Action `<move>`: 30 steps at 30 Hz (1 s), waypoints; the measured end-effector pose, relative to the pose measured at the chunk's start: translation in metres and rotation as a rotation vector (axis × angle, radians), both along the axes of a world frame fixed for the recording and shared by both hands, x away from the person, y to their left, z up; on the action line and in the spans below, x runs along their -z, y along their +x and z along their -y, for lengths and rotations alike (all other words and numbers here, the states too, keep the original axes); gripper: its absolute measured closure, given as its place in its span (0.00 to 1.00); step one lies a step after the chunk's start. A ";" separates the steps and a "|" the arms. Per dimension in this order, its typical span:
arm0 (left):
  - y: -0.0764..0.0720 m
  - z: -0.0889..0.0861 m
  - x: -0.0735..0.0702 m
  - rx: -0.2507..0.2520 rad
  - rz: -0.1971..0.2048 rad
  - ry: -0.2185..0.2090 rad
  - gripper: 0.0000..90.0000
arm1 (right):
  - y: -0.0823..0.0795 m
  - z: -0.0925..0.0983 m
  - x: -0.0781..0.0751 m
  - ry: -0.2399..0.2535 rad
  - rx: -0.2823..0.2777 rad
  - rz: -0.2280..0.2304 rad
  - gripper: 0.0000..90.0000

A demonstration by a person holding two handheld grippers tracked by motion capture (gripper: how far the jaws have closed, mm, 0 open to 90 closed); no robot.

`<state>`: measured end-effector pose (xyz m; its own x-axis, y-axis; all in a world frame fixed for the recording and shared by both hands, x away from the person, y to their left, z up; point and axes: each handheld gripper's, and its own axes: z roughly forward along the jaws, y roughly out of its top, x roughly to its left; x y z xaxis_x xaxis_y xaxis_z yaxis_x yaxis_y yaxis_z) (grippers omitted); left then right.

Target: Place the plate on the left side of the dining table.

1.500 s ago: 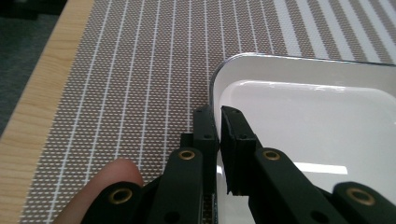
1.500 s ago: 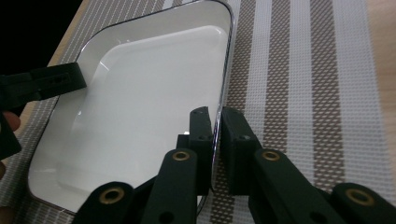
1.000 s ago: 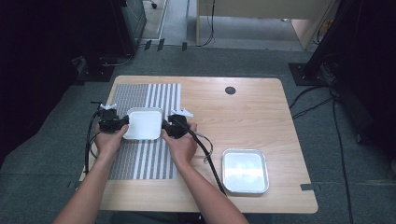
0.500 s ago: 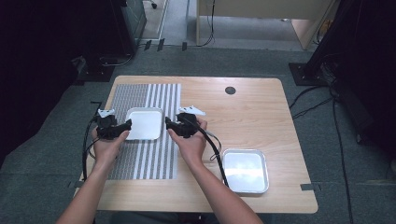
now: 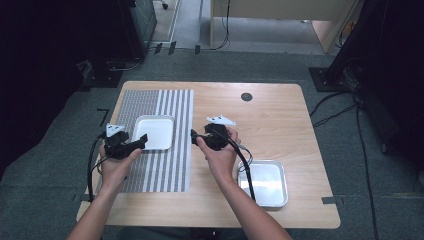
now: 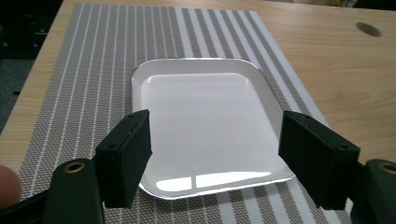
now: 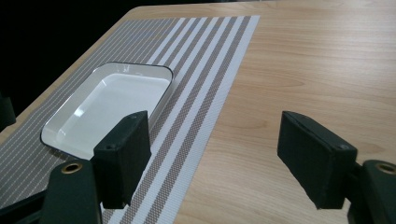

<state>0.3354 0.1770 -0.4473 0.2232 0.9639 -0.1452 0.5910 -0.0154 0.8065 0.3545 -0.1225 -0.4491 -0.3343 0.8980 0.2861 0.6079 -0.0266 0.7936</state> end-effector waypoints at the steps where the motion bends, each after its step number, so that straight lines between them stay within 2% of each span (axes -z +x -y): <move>1: -0.003 0.001 -0.001 0.005 0.006 -0.010 0.27 | -0.002 0.003 -0.001 -0.004 -0.001 0.004 0.29; 4: -0.008 0.004 -0.005 0.027 0.015 -0.018 0.25 | -0.008 0.012 -0.003 -0.028 0.003 0.014 0.28; 7: -0.014 0.008 -0.009 0.056 0.019 -0.021 0.21 | -0.014 0.022 -0.004 -0.031 -0.002 0.008 0.28; 10: -0.023 0.010 -0.013 0.060 0.040 -0.032 0.19 | -0.020 0.032 -0.006 -0.034 -0.008 0.009 0.27; 13: -0.030 0.013 -0.015 0.043 0.062 -0.012 0.18 | -0.026 0.044 -0.007 -0.037 -0.010 0.009 0.27; 21: -0.047 0.019 -0.012 0.071 0.063 -0.019 0.17 | -0.041 0.077 -0.008 -0.039 0.030 0.018 0.26; 26: -0.055 0.018 -0.006 0.072 0.048 -0.053 0.16 | -0.051 0.098 -0.005 -0.043 0.058 0.015 0.26; 30: -0.062 0.017 0.001 0.071 0.041 -0.041 0.16 | -0.058 0.112 -0.001 -0.046 0.077 0.011 0.26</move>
